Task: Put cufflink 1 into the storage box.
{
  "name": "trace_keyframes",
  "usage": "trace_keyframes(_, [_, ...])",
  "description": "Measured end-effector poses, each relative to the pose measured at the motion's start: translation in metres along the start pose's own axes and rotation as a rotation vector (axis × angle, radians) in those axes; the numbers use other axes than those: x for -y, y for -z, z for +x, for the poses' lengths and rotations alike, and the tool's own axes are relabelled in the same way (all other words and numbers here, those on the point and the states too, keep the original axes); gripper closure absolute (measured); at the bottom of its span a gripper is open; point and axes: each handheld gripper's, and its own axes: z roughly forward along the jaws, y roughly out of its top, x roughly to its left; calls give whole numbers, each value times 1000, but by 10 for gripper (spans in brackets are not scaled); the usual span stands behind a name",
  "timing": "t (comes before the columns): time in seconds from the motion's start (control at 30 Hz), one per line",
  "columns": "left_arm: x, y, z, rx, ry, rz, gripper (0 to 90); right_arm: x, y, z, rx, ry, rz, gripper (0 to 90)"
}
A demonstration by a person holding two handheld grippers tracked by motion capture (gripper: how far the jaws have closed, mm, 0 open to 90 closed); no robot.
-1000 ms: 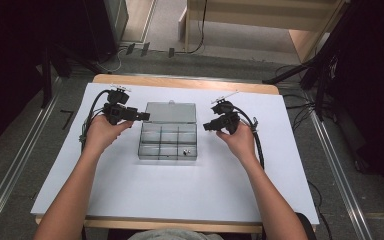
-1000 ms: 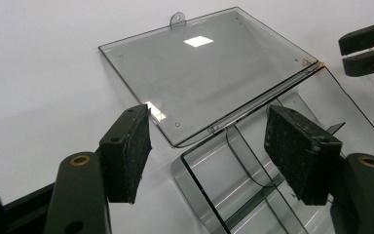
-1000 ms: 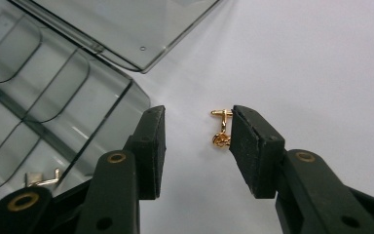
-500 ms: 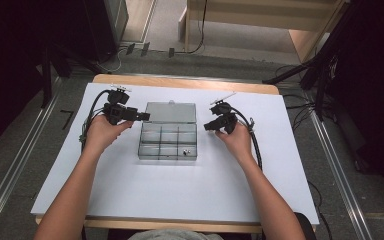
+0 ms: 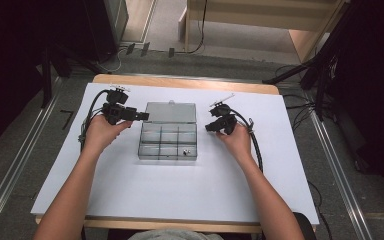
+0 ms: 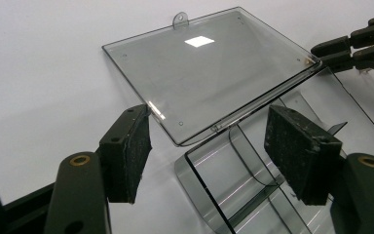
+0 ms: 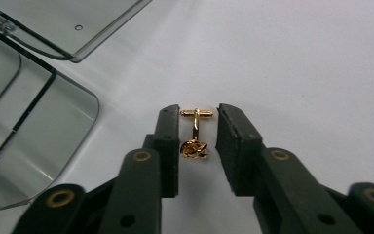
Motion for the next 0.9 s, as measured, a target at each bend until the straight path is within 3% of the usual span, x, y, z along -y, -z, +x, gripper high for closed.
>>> trace_keyframes(0.4, [0, 0, 1, 7, 12, 4, 347, 2, 1, 2, 35, 14, -4, 802])
trace_keyframes(0.9, [0, 1, 1, 8, 15, -3, 348, 1, 5, 2, 11, -10, 3, 803])
